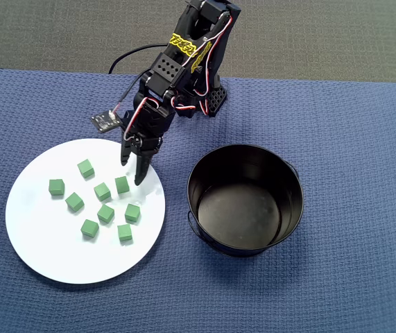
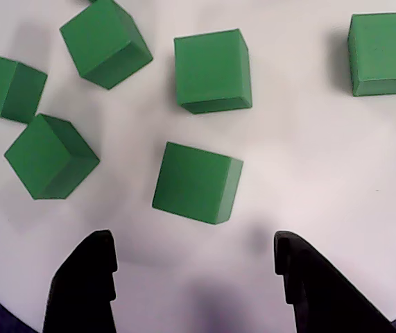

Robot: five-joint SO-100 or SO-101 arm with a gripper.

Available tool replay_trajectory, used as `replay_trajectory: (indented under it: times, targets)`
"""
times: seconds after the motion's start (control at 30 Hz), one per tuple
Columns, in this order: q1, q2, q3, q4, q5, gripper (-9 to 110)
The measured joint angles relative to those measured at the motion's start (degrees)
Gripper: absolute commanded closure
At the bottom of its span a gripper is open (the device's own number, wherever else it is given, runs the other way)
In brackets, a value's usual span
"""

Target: Pick up the green cubes from the white plate and place them in the black recipient

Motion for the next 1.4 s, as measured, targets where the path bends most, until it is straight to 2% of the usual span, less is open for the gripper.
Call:
replay_trajectory:
  times: [0.47,0.73,1.4]
  targets:
    - [2.29,-7.91,-8.26,2.72,11.69,84]
    - [1.85,-17.49,-18.72,9.58,14.06,84]
    - [-0.70,-25.84,-22.24,9.58,18.28,87]
